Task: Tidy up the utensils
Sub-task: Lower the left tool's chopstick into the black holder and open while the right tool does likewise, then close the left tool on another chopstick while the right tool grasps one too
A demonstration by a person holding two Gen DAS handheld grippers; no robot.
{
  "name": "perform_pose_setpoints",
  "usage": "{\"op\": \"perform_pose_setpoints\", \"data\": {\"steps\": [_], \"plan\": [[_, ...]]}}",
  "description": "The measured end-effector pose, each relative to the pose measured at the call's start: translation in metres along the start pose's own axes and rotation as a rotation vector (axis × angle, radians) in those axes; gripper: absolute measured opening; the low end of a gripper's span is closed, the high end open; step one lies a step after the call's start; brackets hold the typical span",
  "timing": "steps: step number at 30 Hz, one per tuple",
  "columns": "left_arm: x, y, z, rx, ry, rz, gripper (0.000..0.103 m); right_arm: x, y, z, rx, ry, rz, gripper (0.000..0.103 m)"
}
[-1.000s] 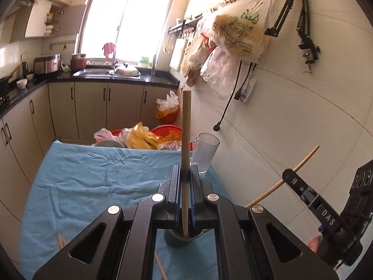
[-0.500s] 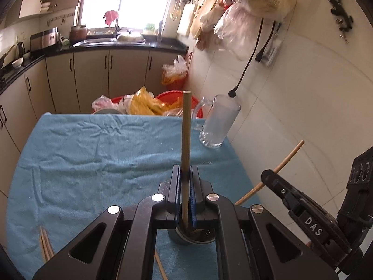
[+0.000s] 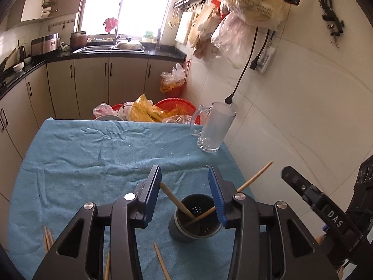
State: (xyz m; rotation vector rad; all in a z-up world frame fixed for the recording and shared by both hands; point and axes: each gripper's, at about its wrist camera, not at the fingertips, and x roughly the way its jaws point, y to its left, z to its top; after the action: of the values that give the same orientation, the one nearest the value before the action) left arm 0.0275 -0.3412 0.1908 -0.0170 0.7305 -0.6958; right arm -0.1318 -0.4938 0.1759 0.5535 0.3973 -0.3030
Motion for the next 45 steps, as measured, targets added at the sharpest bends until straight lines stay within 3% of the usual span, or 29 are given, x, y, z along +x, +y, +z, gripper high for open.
{"op": "perform_pose_setpoints", "data": {"steps": [7,15,21,33,39,45], "plan": [[-0.055,0.001,-0.009,0.010,-0.083,-0.012,0.048,-0.045,-0.001,-0.011,0.043,-0.055,0.019,0.051],[-0.114,0.025,-0.037,-0.002,-0.138,0.012,0.052,-0.059,0.016,-0.045,0.008,0.021,0.051,0.051],[-0.139,0.065,-0.070,-0.057,-0.121,0.071,0.053,-0.053,0.034,-0.076,-0.026,0.099,0.069,0.051],[-0.139,0.171,-0.152,-0.227,0.026,0.216,0.053,-0.027,0.067,-0.137,-0.114,0.258,0.093,0.051],[-0.121,0.229,-0.184,-0.393,0.149,0.219,0.053,-0.017,0.081,-0.157,-0.143,0.325,0.118,0.051],[-0.093,0.248,-0.191,-0.437,0.223,0.234,0.053,-0.009,0.093,-0.173,-0.172,0.376,0.131,0.051]]}}
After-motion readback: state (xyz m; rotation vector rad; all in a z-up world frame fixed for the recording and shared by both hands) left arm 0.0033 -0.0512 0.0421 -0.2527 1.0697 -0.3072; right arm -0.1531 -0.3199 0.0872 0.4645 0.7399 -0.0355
